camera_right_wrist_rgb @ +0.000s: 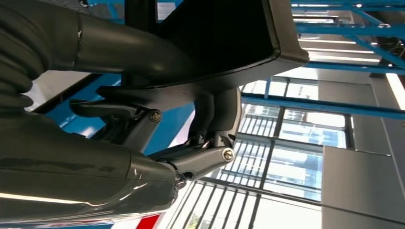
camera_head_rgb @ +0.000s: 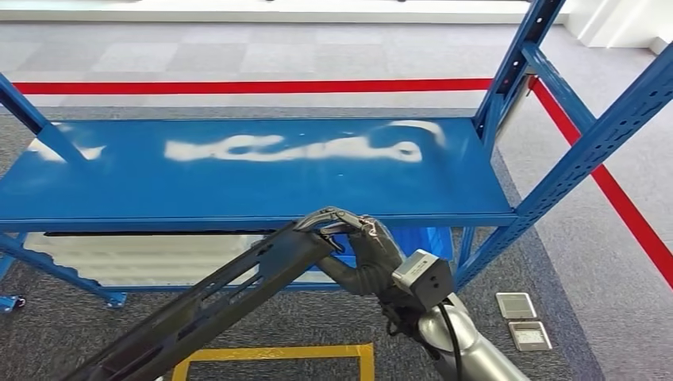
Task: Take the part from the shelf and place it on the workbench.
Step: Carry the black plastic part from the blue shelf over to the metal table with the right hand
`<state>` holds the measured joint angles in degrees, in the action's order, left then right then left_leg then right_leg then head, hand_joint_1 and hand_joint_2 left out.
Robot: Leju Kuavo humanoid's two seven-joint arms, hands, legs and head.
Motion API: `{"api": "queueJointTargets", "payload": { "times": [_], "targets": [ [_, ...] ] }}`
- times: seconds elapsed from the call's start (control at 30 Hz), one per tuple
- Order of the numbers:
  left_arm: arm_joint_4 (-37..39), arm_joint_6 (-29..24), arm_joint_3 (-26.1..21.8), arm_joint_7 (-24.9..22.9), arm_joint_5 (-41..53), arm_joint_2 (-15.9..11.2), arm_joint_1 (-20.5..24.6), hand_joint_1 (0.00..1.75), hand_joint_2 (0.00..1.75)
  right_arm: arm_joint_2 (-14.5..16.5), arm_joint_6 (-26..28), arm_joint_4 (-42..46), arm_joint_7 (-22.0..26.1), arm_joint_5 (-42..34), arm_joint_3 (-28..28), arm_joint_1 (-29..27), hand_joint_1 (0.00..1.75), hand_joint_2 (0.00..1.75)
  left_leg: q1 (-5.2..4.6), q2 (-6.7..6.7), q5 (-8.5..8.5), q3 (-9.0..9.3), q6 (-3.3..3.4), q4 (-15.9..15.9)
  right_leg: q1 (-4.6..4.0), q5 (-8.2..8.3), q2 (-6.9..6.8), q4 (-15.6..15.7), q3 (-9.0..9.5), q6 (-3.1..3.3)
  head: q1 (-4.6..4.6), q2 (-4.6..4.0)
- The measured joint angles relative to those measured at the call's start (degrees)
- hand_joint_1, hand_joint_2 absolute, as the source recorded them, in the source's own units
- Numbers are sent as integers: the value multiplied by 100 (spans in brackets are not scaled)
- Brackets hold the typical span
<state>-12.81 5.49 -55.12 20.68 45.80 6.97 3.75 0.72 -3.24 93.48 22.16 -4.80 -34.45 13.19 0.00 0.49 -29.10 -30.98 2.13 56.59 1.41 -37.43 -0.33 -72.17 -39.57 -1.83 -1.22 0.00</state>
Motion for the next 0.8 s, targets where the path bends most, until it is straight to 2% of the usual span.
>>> {"api": "queueJointTargets", "payload": {
  "times": [0.03,0.07,0.1,0.13,0.17,0.2,0.23,0.3,0.33,0.37,0.4,0.47,0.5,0.53,0.57,0.6,0.67,0.7,0.73,0.77,0.8],
  "targets": [
    [0,-1,-2,16,-4,-5,-2,0,175,1,-19,-17,0,-7,-2,16,175,175,-12,5,46,-85,3,24,-6,-18,0,-167,30,-3,-1,0],
    [0,-3,-4,31,-10,-11,-3,0,175,4,-36,-36,0,-13,-4,39,175,175,-22,7,85,-171,1,56,-14,69,0,-136,154,0,-1,0],
    [0,-8,-7,44,-20,-16,-4,0,175,11,-49,-55,0,-20,-7,70,175,175,-30,8,118,-249,-5,94,-28,211,0,102,377,15,-1,0],
    [0,-12,-9,58,-32,-21,-4,0,175,22,-56,-71,-1,-26,-11,107,175,175,-35,9,145,-317,-14,135,-45,332,1,483,670,45,-1,0],
    [0,-15,-12,73,-45,-25,-4,0,175,36,-58,-85,-2,-34,-17,145,175,175,-48,8,166,-375,-29,178,-64,389,-1,891,947,78,-1,0],
    [0,-15,-16,85,-56,-29,-4,0,175,49,-58,-101,-5,-43,-22,179,175,175,-56,8,195,-419,-52,211,-84,398,-2,1208,1145,108,-3,0],
    [0,-11,-22,95,-63,-33,-4,0,175,58,-58,-116,-7,-50,-26,206,175,175,-58,8,229,-453,-80,233,-101,376,-2,1405,1252,130,-4,0],
    [0,-5,-39,104,-65,-45,-11,0,175,66,-51,-155,-10,-62,-28,229,175,175,-53,4,312,-496,-141,237,-108,398,-3,1493,1234,170,-7,0],
    [2,-7,-46,105,-61,-55,-16,0,175,68,-44,-177,-9,-66,-28,235,175,175,-50,-3,293,-521,-172,249,-94,444,-11,1505,1193,204,-8,0],
    [5,-11,-50,106,-49,-65,-21,0,175,69,-29,-195,-8,-69,-28,235,175,175,-43,-11,179,-559,-208,321,-75,504,-21,1515,1138,244,-11,0],
    [8,-16,-52,105,-28,-75,-22,0,175,69,-6,-210,-6,-71,-28,232,175,175,-30,-18,-22,-615,-245,481,-54,571,-31,1526,1069,273,-14,0],
    [11,-23,-52,98,27,-87,-12,0,175,64,51,-227,-1,-71,-27,210,175,175,16,-22,-590,-769,-328,1119,-45,699,-42,1520,906,294,-19,1],
    [11,-25,-51,93,60,-91,-4,0,175,56,76,-231,3,-71,-27,193,175,175,38,-22,-786,-827,-360,1471,-45,761,-47,1516,823,287,-18,1],
    [11,-28,-48,80,88,-95,4,0,175,44,102,-233,9,-71,-27,170,175,175,58,-21,-864,-832,-386,1727,-43,822,-52,1510,741,277,-18,1],
    [11,-31,-39,61,122,-99,14,0,175,28,132,-229,16,-69,-24,140,175,175,77,-21,-807,-752,-403,1795,-41,879,-57,1504,663,262,-18,1],
    [11,-37,-26,34,156,-104,28,0,175,8,167,-216,26,-66,-19,105,175,175,95,-21,-655,-572,-415,1640,-36,931,-60,1494,590,243,-18,0],
    [11,-52,1,-21,214,-114,74,0,175,-34,236,-153,41,-55,4,34,175,175,123,-29,-380,10,-428,854,-28,1023,-59,1460,462,190,-19,0],
    [11,-59,9,-39,230,-119,100,0,175,-54,256,-112,47,-50,17,9,175,175,123,-42,-350,291,-415,428,-30,1063,-55,1440,416,159,-18,0],
    [11,-64,13,-49,239,-121,127,0,175,-73,266,-69,51,-48,29,-7,175,175,117,-54,-378,481,-393,118,-32,1110,-53,1427,381,122,-16,0],
    [11,-67,14,-55,243,-122,150,0,175,-89,271,-30,54,-47,40,-18,175,175,103,-66,-423,573,-362,-51,-34,1159,-50,1422,356,82,-14,0],
    [11,-69,15,-60,244,-124,162,0,175,-104,271,-3,57,-48,49,-29,175,175,86,-70,-433,571,-315,-97,-29,1212,-49,1427,339,40,-12,0]
  ]
}}
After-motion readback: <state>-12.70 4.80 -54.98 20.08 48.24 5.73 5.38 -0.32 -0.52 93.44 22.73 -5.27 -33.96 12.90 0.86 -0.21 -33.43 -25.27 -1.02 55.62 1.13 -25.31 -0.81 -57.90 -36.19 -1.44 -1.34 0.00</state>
